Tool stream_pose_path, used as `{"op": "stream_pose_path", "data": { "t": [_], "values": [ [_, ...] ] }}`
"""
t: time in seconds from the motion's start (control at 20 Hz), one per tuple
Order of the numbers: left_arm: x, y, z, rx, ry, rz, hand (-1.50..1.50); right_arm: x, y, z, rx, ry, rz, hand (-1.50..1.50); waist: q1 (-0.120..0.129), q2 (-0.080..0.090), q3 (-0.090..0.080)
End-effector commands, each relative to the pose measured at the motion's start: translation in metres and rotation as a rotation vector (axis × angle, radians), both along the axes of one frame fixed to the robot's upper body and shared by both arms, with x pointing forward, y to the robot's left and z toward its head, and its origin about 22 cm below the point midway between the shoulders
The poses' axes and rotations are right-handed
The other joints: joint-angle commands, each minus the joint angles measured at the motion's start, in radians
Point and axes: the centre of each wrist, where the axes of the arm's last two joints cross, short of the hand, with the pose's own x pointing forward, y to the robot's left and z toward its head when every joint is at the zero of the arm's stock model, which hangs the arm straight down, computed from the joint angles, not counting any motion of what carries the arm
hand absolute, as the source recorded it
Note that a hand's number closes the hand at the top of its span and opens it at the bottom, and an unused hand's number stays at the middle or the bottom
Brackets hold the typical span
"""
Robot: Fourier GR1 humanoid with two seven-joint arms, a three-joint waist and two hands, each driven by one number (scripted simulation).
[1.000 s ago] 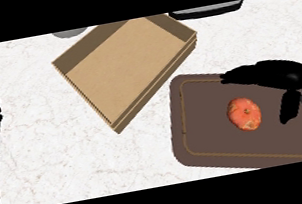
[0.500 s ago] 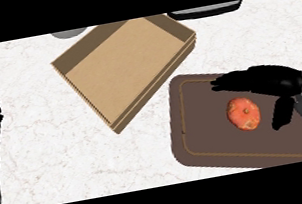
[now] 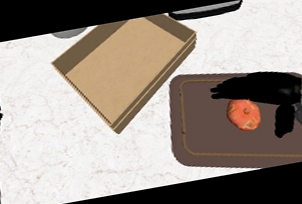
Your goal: Pick the squash from the tray and place it in the cardboard box
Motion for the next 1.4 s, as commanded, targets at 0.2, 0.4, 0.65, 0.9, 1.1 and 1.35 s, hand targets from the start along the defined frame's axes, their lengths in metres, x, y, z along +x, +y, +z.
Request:
{"op": "stream_pose_path", "data": {
  "t": [0.2, 0.4, 0.65, 0.9, 1.1, 1.35],
  "values": [
    [-0.012, 0.001, -0.027, 0.013, 0.005, -0.007, 0.0, -0.005, 0.003, -0.037, -0.052, 0.038, -0.005, -1.5, 0.003, 0.002, 0.0],
    [0.005, -0.006, 0.011, 0.0, -0.008, -0.009, 0.0, -0.014, 0.01, -0.049, 0.047, -0.158, -0.03, 1.5, 0.002, 0.001, 0.001],
    [0.005, 0.01, -0.004, 0.019, -0.003, -0.003, 0.0, 0.009, 0.019, -0.043, 0.071, -0.246, -0.055, 1.5, 0.002, 0.004, 0.0],
    [-0.003, 0.007, -0.007, 0.006, -0.001, 0.012, 0.0, 0.009, 0.02, -0.03, 0.08, -0.33, -0.32, 1.5, -0.005, 0.001, 0.0],
    [-0.007, 0.008, -0.008, 0.006, 0.009, 0.015, 0.0, 0.014, 0.015, -0.037, -0.014, -0.318, -0.75, 1.5, -0.015, -0.001, -0.002],
    [-0.005, -0.004, 0.004, 0.008, 0.003, 0.013, 0.0, 0.024, 0.026, 0.017, -0.024, -0.565, -0.901, 1.5, -0.007, -0.006, 0.0]
  ]
}}
